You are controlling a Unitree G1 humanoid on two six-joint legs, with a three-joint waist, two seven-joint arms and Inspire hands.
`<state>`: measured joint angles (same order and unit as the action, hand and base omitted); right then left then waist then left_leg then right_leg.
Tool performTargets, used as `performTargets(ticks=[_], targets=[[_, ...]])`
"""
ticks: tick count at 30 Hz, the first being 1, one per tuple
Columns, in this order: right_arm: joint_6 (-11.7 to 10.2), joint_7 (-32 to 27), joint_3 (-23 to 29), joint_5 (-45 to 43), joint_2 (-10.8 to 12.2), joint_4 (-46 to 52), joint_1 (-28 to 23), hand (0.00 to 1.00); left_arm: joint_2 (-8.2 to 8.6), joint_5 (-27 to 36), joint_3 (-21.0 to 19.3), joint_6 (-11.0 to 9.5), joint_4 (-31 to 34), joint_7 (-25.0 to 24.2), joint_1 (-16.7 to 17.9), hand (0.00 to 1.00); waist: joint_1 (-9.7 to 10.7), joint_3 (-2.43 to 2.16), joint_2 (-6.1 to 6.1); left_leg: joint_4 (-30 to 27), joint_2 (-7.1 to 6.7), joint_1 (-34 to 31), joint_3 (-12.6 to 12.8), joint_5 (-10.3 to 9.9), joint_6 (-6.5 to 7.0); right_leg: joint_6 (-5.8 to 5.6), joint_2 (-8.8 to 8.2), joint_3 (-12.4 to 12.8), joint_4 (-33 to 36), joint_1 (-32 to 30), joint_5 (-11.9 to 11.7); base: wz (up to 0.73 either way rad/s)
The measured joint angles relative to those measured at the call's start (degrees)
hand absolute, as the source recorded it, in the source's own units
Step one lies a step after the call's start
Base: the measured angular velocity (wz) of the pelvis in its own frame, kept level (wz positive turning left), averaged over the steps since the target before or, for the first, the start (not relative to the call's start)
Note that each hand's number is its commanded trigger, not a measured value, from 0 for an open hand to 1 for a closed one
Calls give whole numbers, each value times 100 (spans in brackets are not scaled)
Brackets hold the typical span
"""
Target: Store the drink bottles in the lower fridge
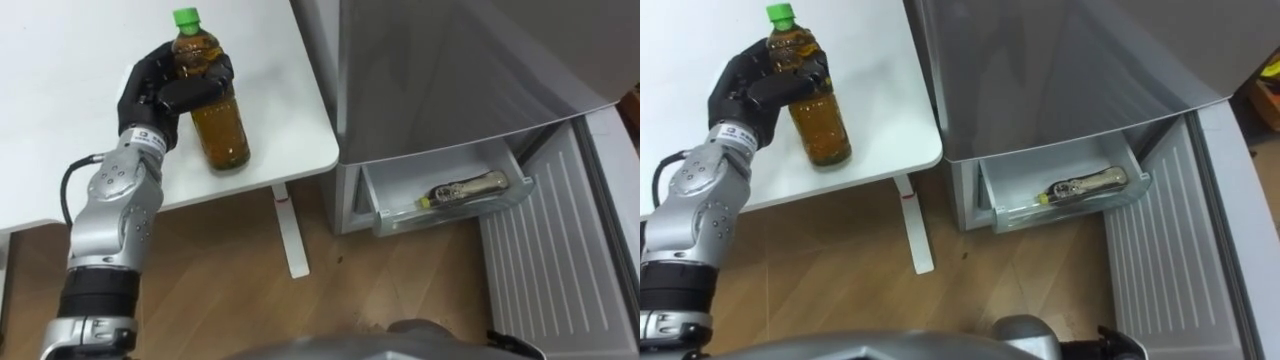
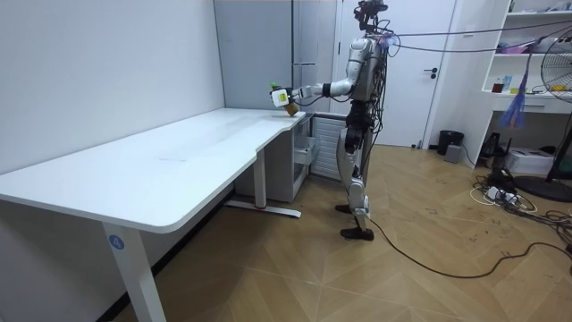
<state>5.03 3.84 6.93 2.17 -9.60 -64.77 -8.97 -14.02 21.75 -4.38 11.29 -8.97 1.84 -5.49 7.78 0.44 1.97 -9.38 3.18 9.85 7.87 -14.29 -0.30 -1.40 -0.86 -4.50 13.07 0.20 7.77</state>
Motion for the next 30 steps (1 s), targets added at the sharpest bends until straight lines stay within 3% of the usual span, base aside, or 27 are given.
performTargets(ticks=[9, 19, 26, 30], targets=[[-2, 31, -1, -5, 21, 119, 8, 0, -4, -12, 0, 0, 49, 1, 0, 100, -4, 43, -82, 0, -2, -29, 0, 0, 0, 1, 6, 22, -7, -9, -1, 0], [-32, 180, -122, 3, 41, 121, 234, 0, -1, -7, 12, -4, 137, -7, -1, 100, -38, 30, -102, -5, 8, -27, -10, 0, 0, 4, 19, 37, -46, 17, -4, 0], [-63, 114, -299, -51, 35, 179, 293, 0, 24, -22, 40, -74, 710, 42, 0, 100, -74, 29, -95, -4, 12, -12, -10, 0, 0, 7, 15, -26, -137, 94, -22, 3], [-63, 103, -575, -80, -32, 325, 369, 0, 24, -15, 305, -131, 730, 46, 0, 100, -167, 29, -62, -9, 11, -21, -25, 0, 0, 8, 13, -27, -127, 81, -25, 0]])
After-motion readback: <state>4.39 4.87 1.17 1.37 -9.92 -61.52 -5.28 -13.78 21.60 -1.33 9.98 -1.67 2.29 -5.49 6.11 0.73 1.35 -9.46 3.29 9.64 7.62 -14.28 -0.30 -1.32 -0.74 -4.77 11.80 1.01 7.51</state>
